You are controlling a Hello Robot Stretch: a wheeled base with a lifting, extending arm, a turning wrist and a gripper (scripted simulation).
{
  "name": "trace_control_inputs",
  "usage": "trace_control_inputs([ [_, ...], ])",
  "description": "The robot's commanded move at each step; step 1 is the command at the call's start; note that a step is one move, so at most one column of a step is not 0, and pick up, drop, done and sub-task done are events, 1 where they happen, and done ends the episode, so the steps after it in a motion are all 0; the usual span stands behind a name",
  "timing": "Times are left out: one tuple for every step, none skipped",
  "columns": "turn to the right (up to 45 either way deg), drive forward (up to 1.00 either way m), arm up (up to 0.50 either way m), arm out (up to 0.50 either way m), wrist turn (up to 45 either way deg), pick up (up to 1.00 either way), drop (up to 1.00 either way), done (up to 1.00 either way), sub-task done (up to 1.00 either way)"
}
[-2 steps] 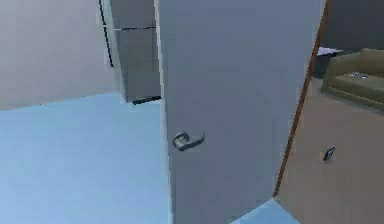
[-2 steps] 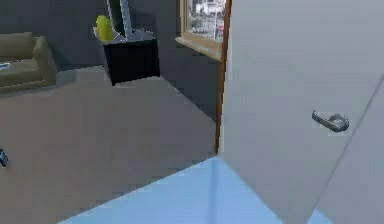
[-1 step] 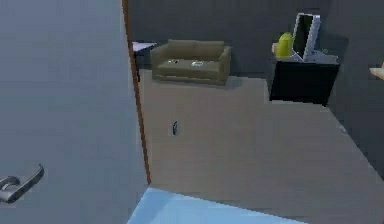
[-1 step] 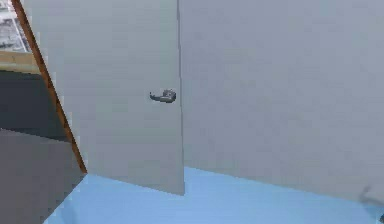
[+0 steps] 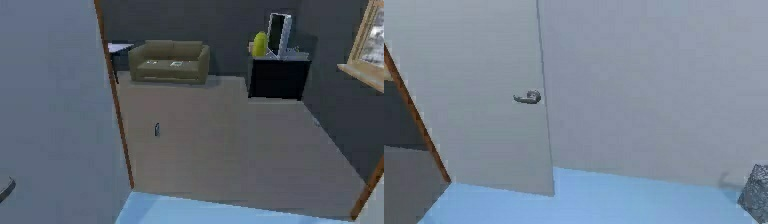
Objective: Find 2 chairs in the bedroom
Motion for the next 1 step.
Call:
trace_control_inputs([
  [0.0, 1.00, 0.00, 0.00, 0.0, 0.00, 0.00, 0.00, 0.00],
])
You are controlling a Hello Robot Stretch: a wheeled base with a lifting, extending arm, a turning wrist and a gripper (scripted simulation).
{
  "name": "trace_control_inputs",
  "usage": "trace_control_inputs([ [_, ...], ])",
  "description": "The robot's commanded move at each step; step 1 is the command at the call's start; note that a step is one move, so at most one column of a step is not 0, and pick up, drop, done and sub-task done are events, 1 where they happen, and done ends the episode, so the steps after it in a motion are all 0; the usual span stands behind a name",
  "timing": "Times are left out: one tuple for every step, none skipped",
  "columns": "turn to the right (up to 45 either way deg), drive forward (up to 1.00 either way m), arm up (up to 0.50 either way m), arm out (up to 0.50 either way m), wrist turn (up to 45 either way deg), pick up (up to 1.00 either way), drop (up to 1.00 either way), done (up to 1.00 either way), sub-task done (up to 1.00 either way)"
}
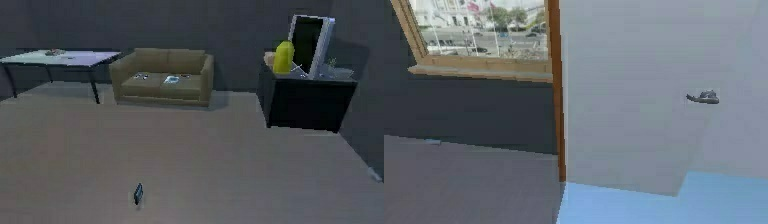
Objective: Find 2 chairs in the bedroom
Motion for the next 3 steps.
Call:
trace_control_inputs([
  [3.0, 0.00, 0.00, 0.00, 0.0, 0.00, 0.00, 0.00, 0.00],
  [9.0, 0.00, 0.00, 0.00, 0.0, 0.00, 0.00, 0.00, 0.00],
  [0.0, 1.00, 0.00, 0.00, 0.0, 0.00, 0.00, 0.00, 0.00],
])
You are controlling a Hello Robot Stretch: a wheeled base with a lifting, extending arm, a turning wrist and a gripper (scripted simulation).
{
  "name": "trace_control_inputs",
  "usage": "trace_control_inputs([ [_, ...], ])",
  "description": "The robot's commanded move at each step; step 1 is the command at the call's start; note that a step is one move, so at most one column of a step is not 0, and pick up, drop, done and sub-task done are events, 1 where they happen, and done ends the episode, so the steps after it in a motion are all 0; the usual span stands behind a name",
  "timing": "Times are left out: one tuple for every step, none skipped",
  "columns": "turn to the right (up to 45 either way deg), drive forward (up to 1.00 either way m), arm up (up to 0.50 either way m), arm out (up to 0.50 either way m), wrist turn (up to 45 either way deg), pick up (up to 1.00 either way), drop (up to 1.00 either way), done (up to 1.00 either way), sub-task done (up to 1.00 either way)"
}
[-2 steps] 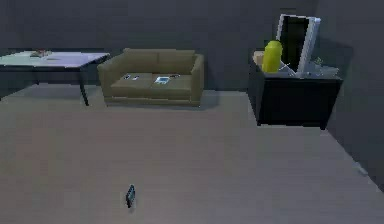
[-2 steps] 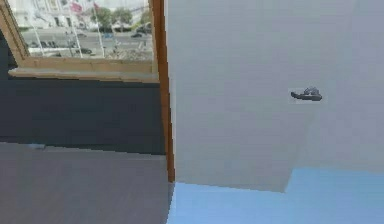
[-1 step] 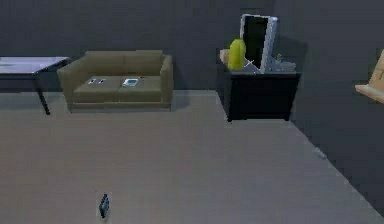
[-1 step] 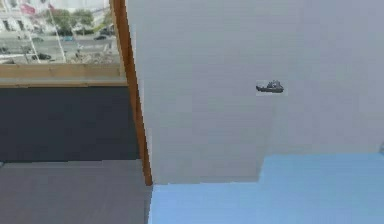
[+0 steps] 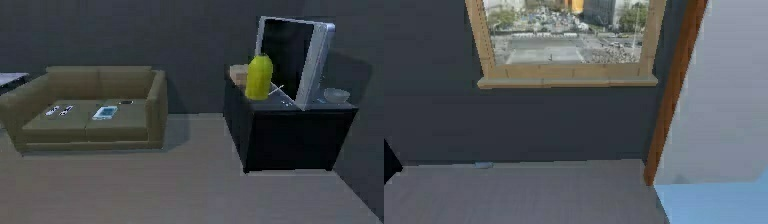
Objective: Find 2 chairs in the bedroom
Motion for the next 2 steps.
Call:
trace_control_inputs([
  [6.0, 0.00, 0.00, 0.00, 0.0, 0.00, 0.00, 0.00, 0.00],
  [0.0, 0.65, 0.00, 0.00, 0.0, 0.00, 0.00, 0.00, 0.00],
])
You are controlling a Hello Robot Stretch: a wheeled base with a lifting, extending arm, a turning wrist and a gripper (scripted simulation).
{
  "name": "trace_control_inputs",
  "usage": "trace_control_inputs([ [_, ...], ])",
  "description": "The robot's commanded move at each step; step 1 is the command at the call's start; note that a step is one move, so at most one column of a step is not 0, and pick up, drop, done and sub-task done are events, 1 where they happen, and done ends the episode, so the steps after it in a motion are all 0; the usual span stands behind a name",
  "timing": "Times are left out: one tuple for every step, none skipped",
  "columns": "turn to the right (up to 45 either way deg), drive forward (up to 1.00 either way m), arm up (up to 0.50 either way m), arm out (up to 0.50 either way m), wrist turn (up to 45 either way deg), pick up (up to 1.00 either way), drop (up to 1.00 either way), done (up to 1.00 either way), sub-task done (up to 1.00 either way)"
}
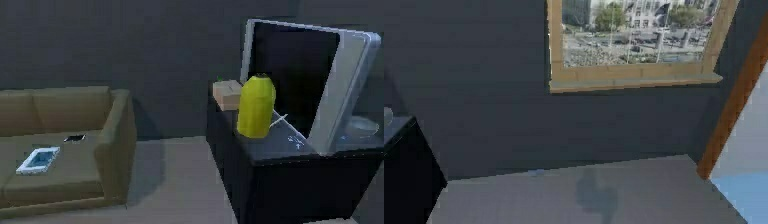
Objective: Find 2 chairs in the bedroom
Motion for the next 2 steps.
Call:
trace_control_inputs([
  [-45.0, 0.00, 0.00, 0.00, 0.0, 0.00, 0.00, 0.00, 0.00],
  [-45.0, 0.00, 0.00, 0.00, 0.0, 0.00, 0.00, 0.00, 0.00],
])
